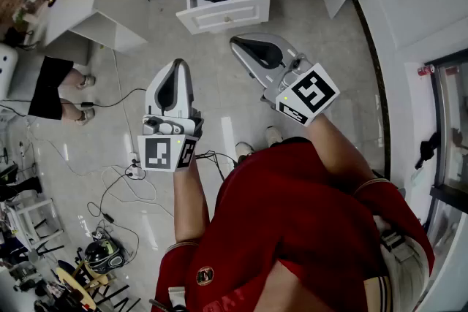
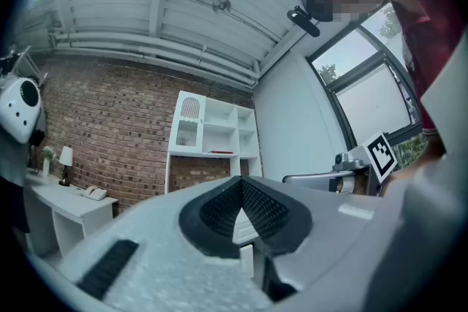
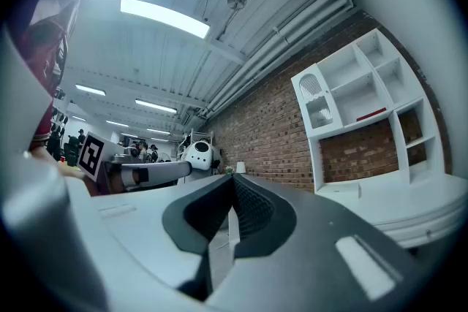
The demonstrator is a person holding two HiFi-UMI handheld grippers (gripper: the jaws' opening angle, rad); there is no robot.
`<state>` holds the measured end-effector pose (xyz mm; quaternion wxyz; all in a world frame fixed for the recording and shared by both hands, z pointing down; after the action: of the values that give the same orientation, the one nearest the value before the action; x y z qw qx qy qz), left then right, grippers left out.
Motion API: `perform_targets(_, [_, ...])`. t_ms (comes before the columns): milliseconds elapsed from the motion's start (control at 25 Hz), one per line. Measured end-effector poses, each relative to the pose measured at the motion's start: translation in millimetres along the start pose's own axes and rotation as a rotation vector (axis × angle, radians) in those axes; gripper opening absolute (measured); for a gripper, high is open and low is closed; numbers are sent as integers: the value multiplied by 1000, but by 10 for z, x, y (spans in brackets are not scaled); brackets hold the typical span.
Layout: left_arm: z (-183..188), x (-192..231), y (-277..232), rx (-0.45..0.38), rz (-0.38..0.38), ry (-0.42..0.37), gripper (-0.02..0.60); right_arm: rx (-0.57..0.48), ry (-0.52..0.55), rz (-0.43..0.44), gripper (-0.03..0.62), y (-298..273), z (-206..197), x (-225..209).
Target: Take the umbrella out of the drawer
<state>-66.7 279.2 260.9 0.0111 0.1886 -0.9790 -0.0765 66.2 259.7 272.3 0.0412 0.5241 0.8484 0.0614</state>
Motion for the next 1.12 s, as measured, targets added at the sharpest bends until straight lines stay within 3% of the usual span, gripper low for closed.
perform_targets(760, [-91,-419,-516,28,79,-74,6,3,-32,56,11,521,-73,-696])
perform_targets(1120, [-136,-240,-775,19,110,-76,6,16,-20,50,11,431,-149,-1022])
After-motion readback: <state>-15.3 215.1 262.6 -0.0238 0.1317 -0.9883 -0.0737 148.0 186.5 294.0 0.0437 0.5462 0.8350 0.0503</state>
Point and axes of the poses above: the fingertips, and each gripper's own axes: y backward along the fingers, x to its left, z out of its top, the point moved 3 cm from there along y, backward along the fingers, and after that the axes turned 13 degrees about z, right-handed, at the moved point
